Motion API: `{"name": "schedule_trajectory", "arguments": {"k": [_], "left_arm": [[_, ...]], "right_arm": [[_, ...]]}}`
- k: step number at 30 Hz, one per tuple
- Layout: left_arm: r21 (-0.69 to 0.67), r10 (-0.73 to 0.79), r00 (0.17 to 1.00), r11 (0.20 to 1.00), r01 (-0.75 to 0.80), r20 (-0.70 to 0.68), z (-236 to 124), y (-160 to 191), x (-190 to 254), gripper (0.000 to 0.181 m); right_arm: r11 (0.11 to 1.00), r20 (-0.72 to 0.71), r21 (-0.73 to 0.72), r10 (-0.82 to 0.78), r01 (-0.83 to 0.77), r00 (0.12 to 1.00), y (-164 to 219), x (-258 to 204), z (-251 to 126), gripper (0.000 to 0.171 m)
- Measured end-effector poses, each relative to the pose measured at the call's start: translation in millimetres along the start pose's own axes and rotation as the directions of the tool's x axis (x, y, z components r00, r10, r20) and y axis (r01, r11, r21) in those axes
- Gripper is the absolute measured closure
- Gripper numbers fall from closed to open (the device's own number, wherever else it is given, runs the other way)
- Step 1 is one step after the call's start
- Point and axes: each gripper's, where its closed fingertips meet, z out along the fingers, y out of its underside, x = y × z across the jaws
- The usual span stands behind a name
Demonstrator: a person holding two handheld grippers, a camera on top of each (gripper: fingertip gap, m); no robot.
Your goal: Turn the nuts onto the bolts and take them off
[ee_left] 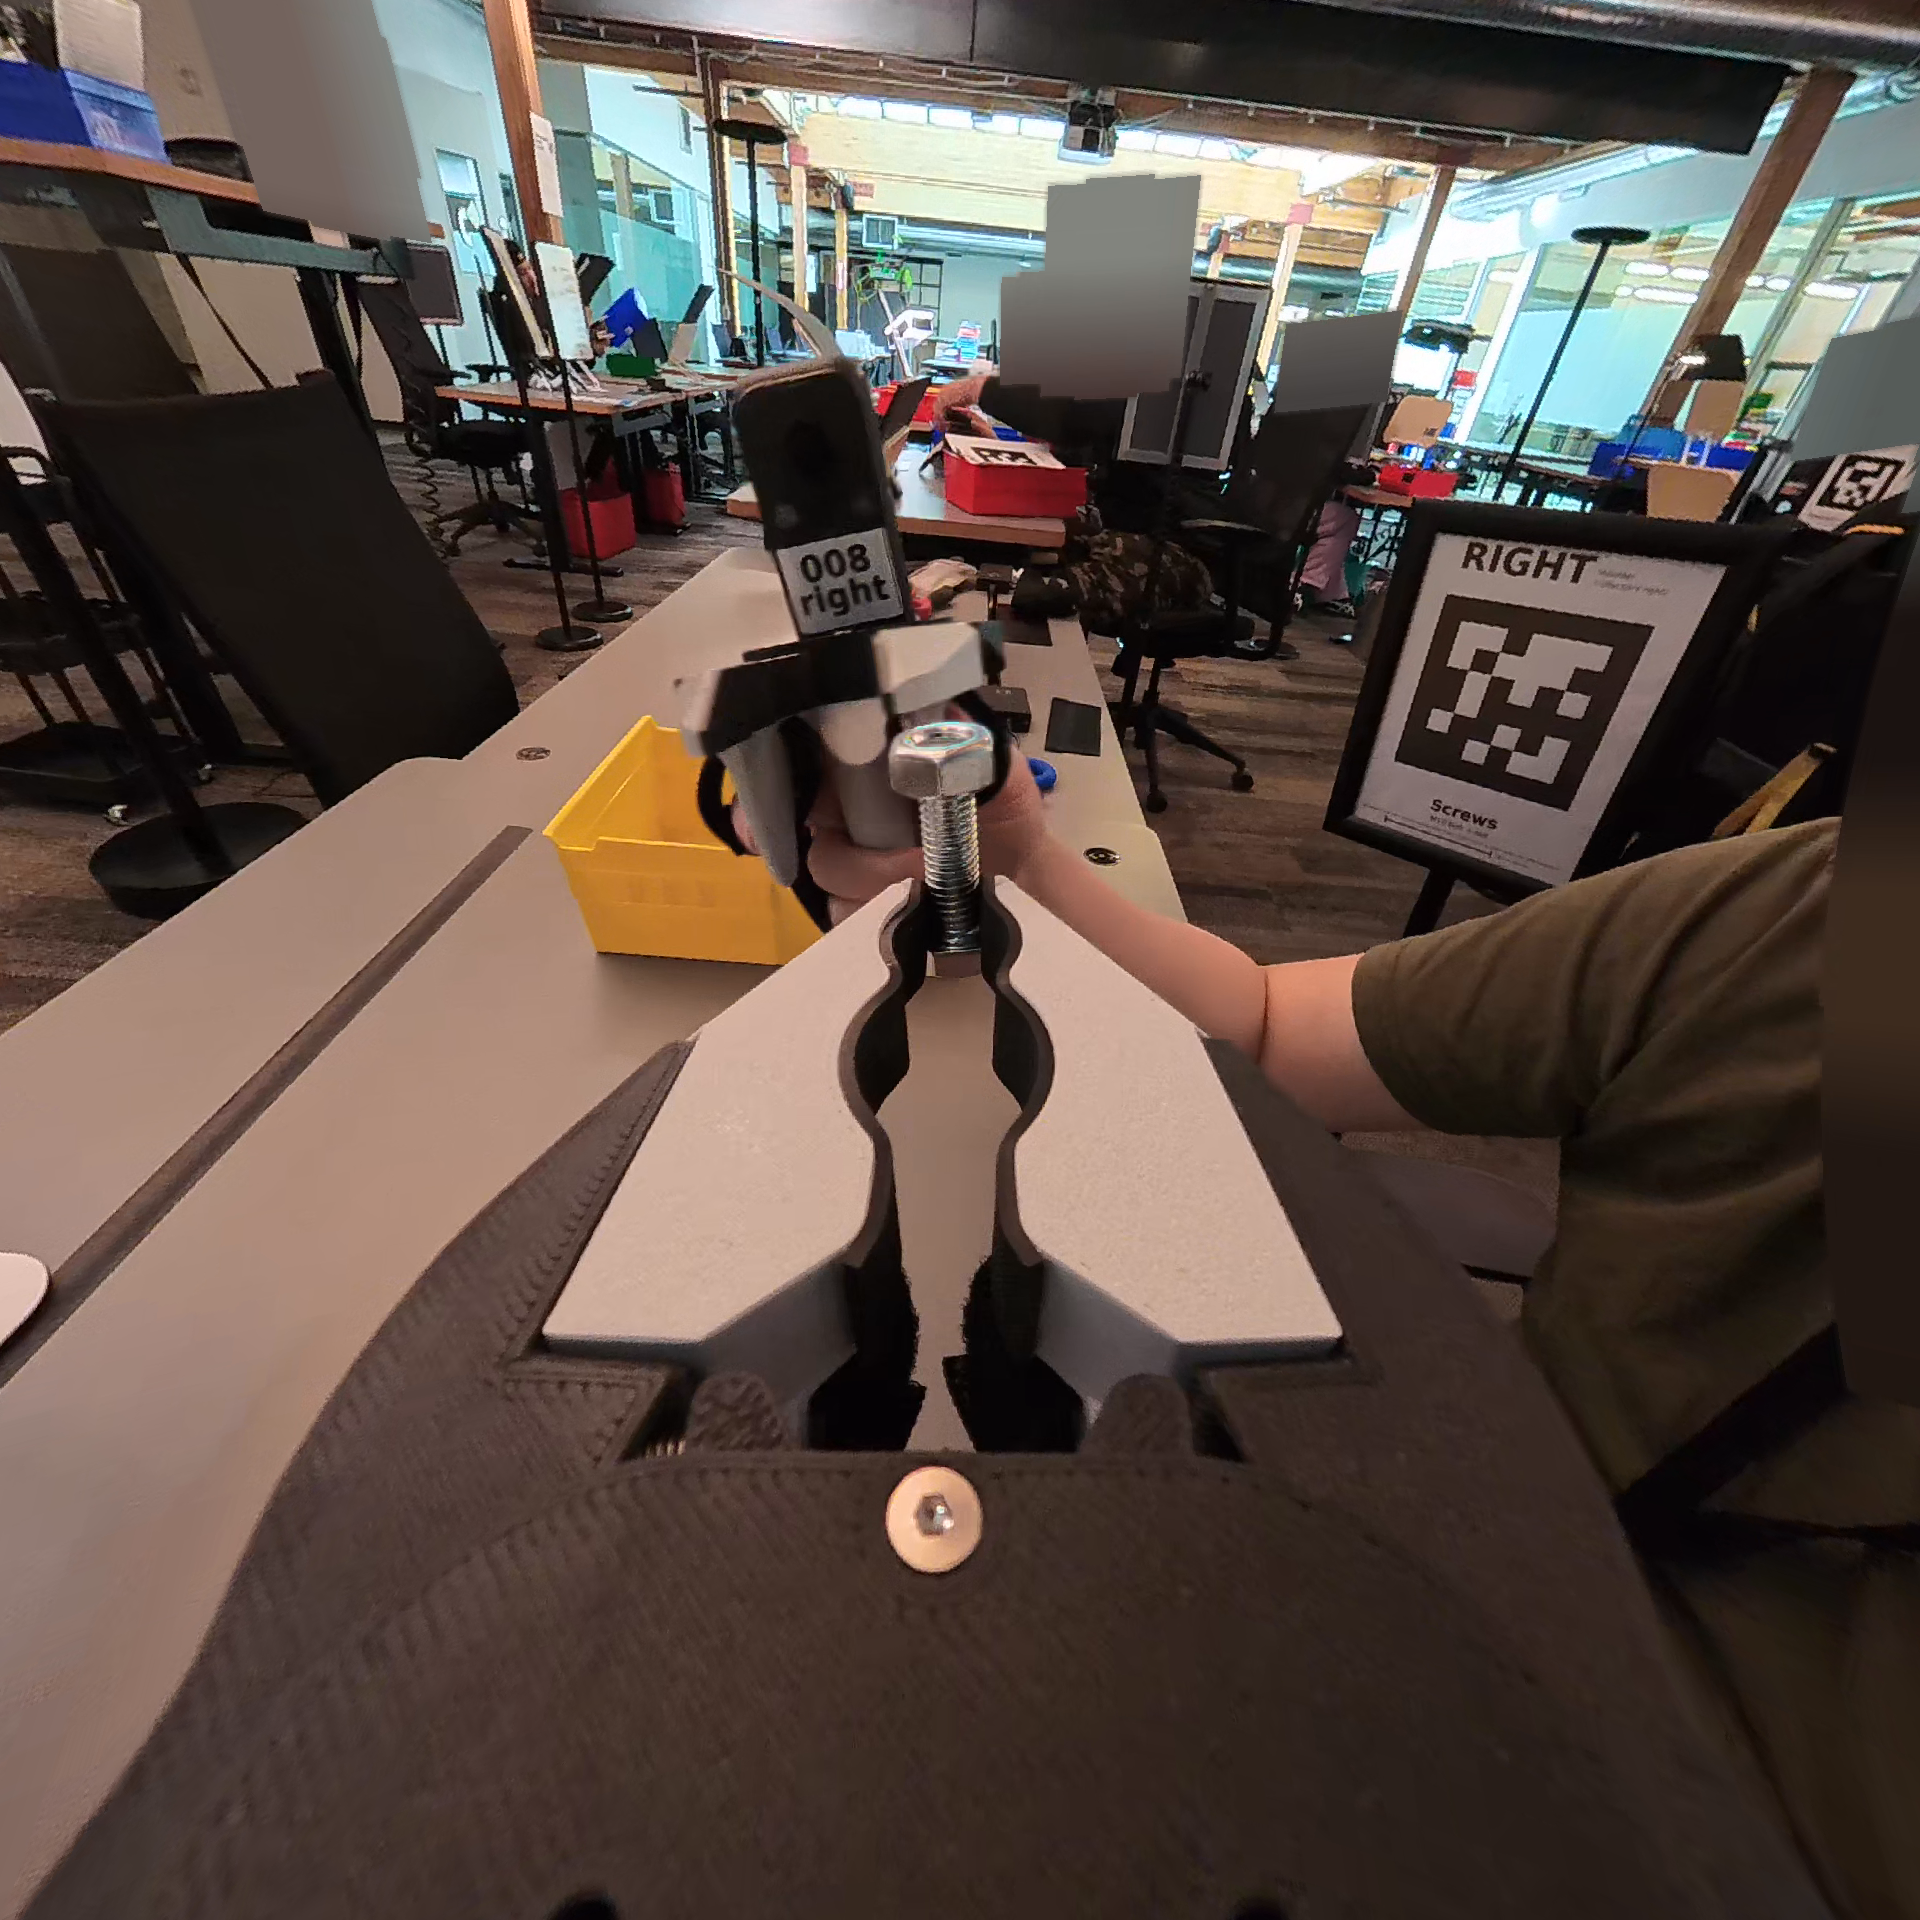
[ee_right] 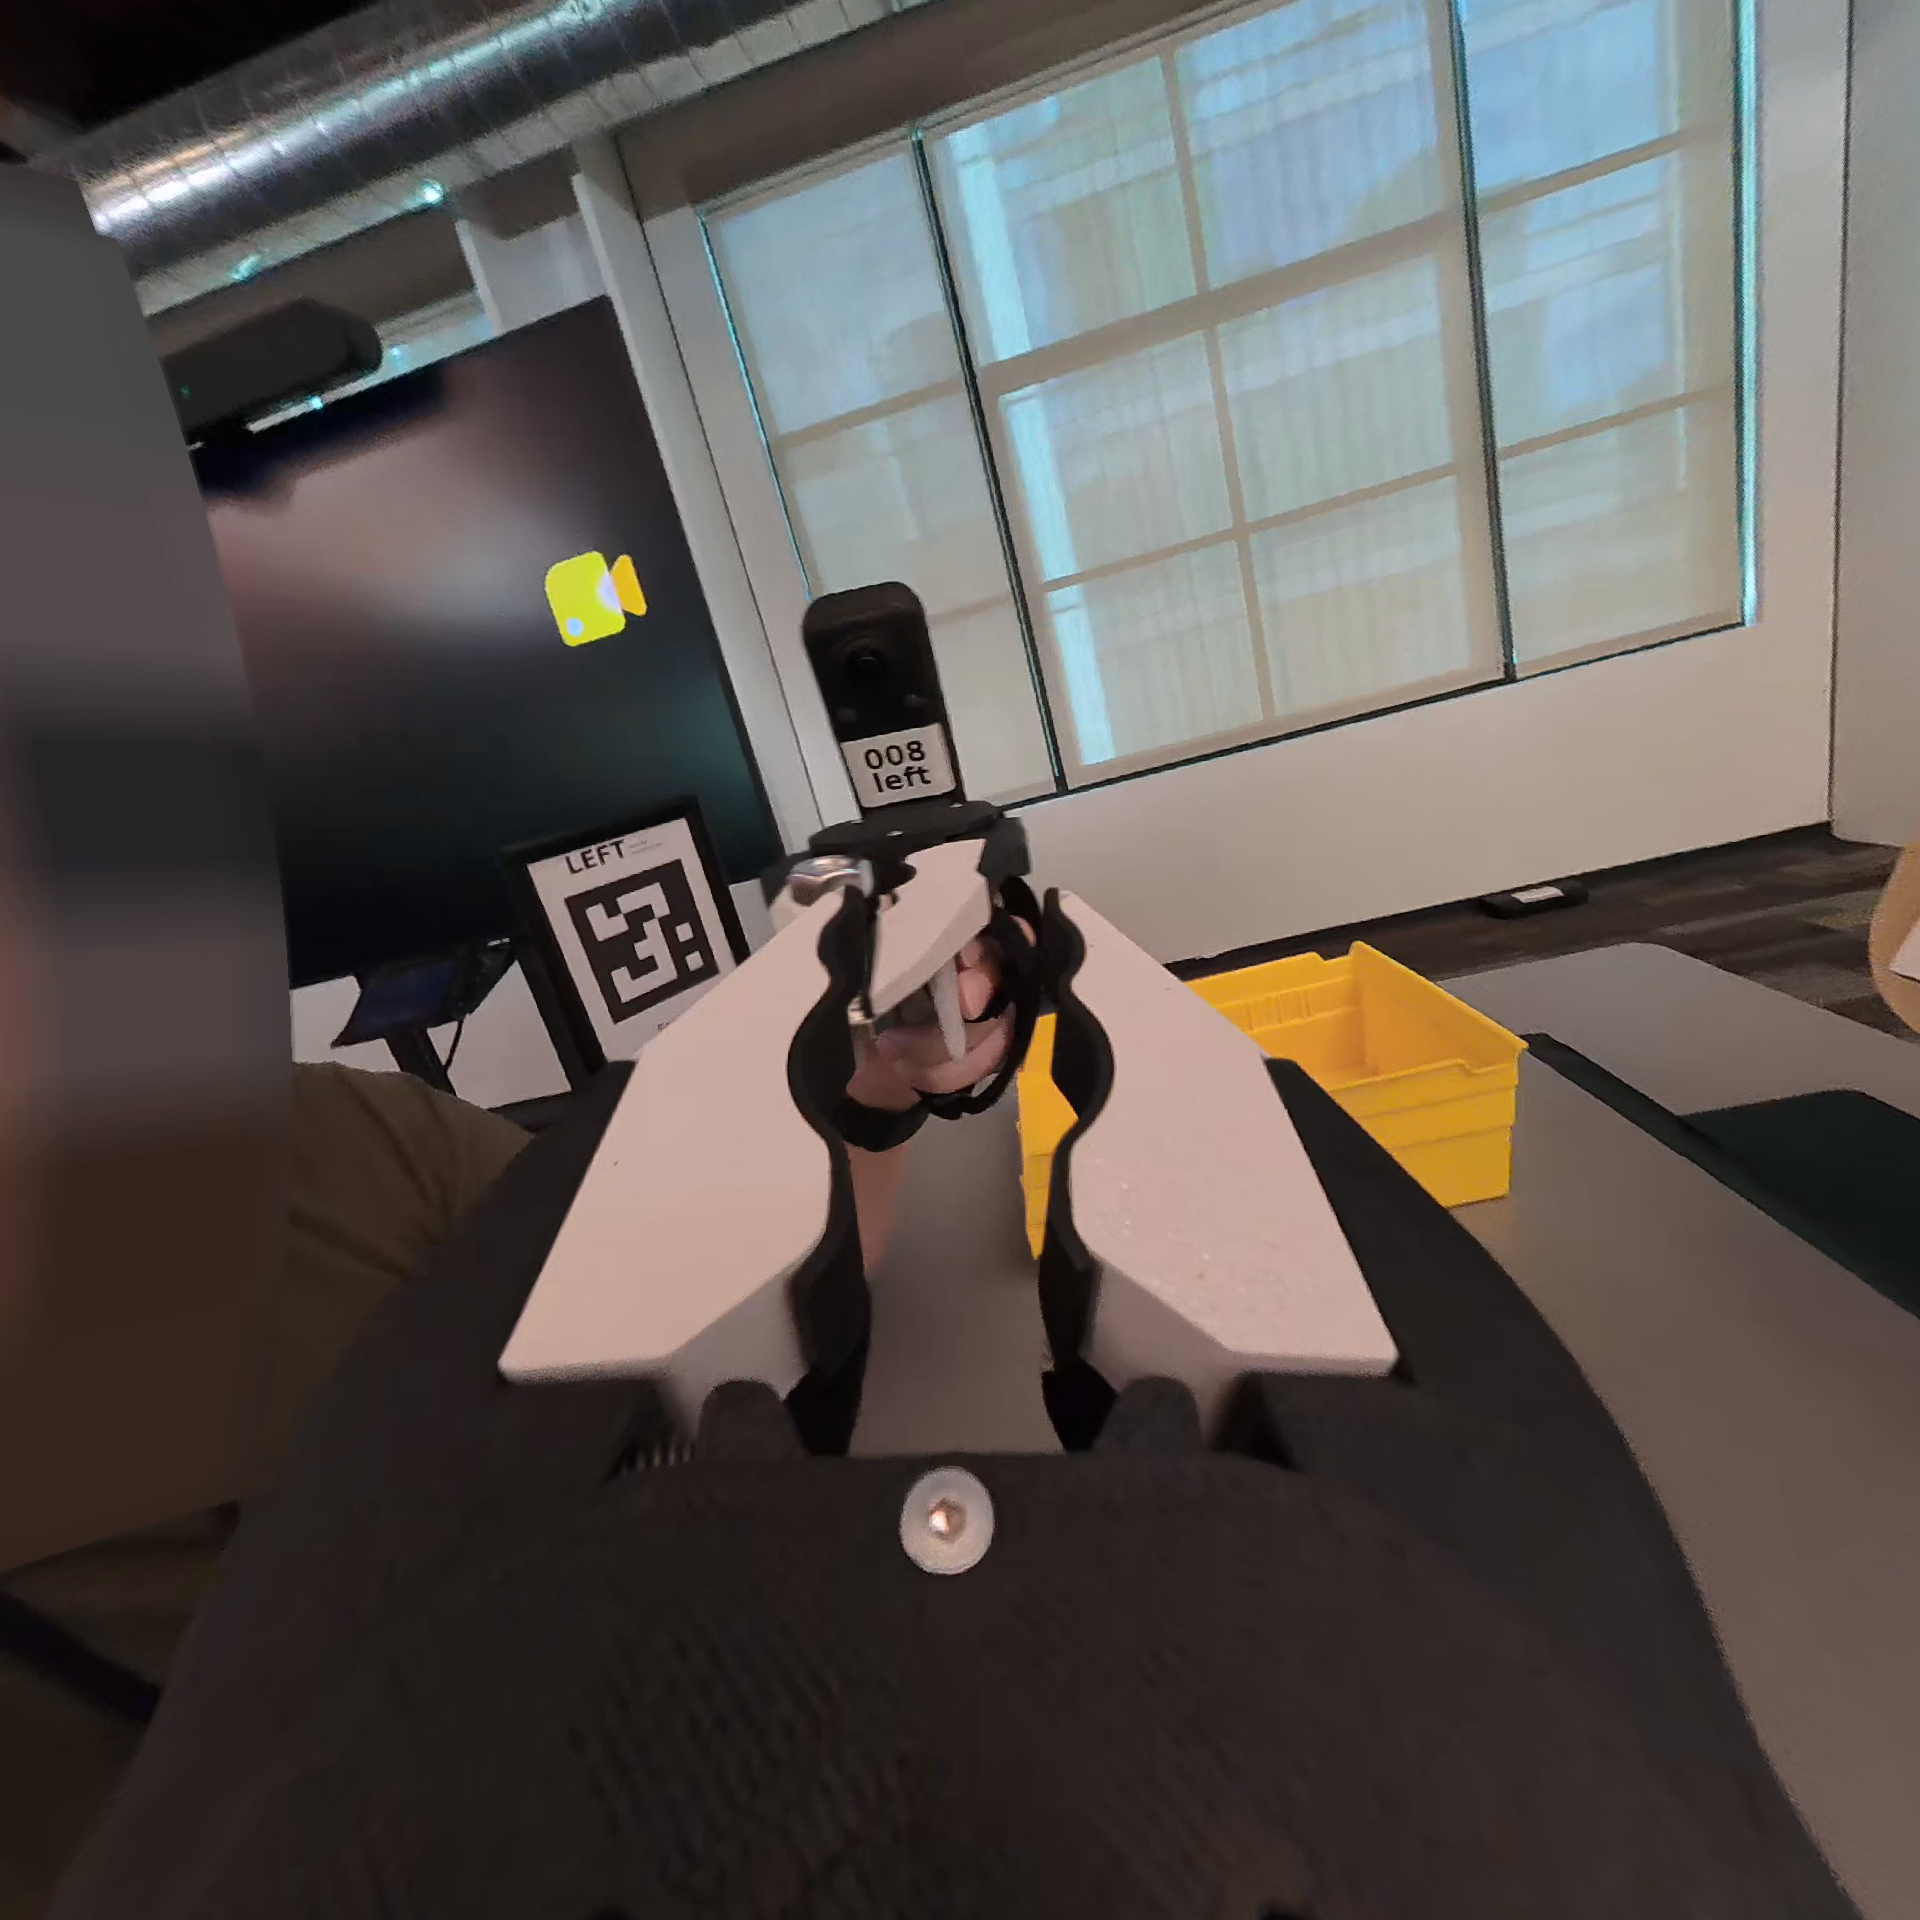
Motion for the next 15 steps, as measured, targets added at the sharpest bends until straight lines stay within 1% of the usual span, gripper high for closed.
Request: {"name": "schedule_trajectory", "arguments": {"k": [4, 6, 9, 13, 15], "left_arm": [[-0.013, 0.0, 1.0, 1.0, 0.0, 0.008, 2.5, 2.8, -2.6, 0.174], [-0.017, -0.003, 1.0, 1.0, 0.003, 0.007, 4.6, 4.2, -2.6, 0.174], [-0.023, -0.001, 1.0, 1.0, 0.002, 0.006, 6.2, 5.3, -1.8, 0.174], [-0.028, -0.004, 1.0, 1.0, 0.004, -0.013, 8.3, 6.5, 1.3, 0.174], [-0.016, -0.02, 0.999, 1.0, 0.019, -0.041, 9.4, 4.9, 5.0, 0.174]], "right_arm": [[0.995, 0.029, -0.053, -0.085, 0.086, 0.996, 8.0, -23.5, 17.7, 0.136], [0.992, 0.018, -0.072, -0.105, 0.106, 0.994, 12.4, -27.0, 24.0, 0.137], [0.989, 0.0, -0.071, -0.13, 0.129, 0.992, 13.1, -24.4, 23.5, 0.155], [0.991, 0.052, -0.07, -0.112, 0.115, 0.992, 13.6, -28.0, 20.8, 0.156], [0.997, 0.104, -0.042, -0.056, 0.061, 0.993, 11.9, -30.9, 20.3, 0.156]]}}
